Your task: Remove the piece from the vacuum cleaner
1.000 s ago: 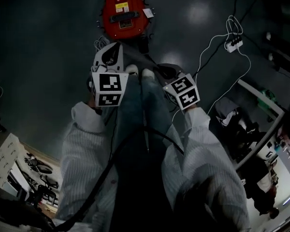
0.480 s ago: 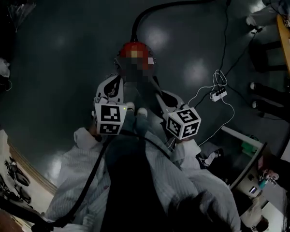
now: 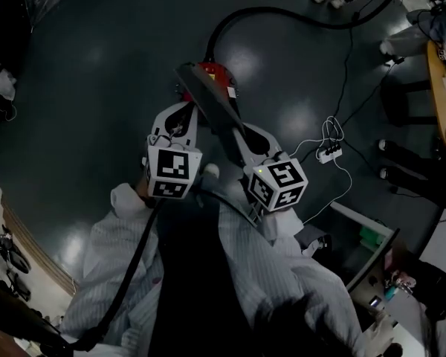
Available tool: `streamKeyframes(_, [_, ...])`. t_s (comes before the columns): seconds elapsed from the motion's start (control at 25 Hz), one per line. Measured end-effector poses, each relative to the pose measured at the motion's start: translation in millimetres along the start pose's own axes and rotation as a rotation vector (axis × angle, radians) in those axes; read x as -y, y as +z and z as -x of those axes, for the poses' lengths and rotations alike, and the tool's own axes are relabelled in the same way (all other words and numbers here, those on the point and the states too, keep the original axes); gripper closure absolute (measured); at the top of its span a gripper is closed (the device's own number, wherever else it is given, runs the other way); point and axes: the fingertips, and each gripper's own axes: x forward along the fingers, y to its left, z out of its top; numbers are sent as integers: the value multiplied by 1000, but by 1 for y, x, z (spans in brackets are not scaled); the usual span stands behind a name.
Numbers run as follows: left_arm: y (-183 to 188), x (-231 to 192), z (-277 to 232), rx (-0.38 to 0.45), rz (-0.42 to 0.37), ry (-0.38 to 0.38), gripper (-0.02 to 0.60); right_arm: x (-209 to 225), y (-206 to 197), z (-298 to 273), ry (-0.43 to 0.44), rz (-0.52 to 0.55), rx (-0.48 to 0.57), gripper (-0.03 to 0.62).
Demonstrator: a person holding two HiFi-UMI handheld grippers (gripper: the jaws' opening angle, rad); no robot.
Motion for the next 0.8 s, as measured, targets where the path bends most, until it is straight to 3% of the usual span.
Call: streamKeyframes(0.8, [-6, -1, 12, 4, -7, -1, 577, -15, 1, -1, 25, -9, 3, 566])
